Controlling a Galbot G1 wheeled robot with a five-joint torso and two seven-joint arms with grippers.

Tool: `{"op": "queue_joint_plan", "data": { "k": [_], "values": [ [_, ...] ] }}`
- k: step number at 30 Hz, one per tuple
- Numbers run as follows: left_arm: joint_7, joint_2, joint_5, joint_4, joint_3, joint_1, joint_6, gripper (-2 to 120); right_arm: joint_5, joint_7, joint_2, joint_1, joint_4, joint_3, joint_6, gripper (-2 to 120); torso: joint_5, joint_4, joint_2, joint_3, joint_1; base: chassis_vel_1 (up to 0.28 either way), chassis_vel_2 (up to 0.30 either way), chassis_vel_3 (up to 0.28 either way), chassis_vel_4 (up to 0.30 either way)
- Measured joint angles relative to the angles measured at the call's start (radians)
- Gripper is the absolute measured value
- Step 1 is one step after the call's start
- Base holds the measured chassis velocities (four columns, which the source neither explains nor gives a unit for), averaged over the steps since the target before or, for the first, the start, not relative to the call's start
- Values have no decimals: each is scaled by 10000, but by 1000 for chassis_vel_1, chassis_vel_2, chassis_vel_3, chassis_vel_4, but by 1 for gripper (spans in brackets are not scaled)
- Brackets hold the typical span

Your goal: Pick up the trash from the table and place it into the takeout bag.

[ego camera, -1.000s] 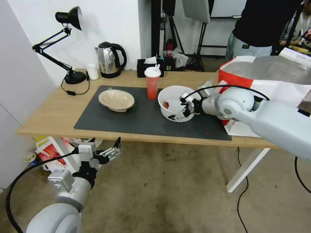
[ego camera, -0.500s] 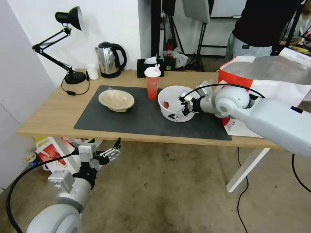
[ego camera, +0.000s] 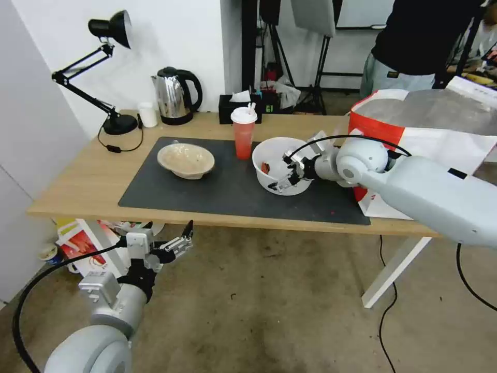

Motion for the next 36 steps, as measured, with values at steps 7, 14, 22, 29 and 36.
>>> {"op": "queue_joint_plan", "data": {
  "k": [7, 14, 22, 29, 36],
  "values": [
    [-1, 24, 0, 24, -3, 1, -45, 100, -19, 10, 36, -11, -60, -2, 0, 100, 0, 1, 0, 0, 0, 0, 0, 0, 0],
    [0, 67, -4, 60, -3, -33, -136, 100, -48, 27, 102, -64, -117, -3, 0, 100, 1, 1, 0, 0, 0, 0, 0, 0, 0],
    [39, 79, -12, 90, 5, -69, -151, 100, -72, 32, 123, -114, -57, -11, 0, 100, 0, 0, 0, 0, 0, 0, 0, 0, 0],
    [50, 81, -23, 82, 16, -115, -141, 100, -78, 60, 141, -279, -41, -11, 0, 97, 0, 0, 0, 0, 0, 0, 0, 0, 0],
    [50, 111, -27, 80, -12, -104, -139, 100, -81, 34, 171, -422, -48, 44, 6, 82, 0, -2, 1, -2, -2, 0, 0, 0, 0]
  ]
}}
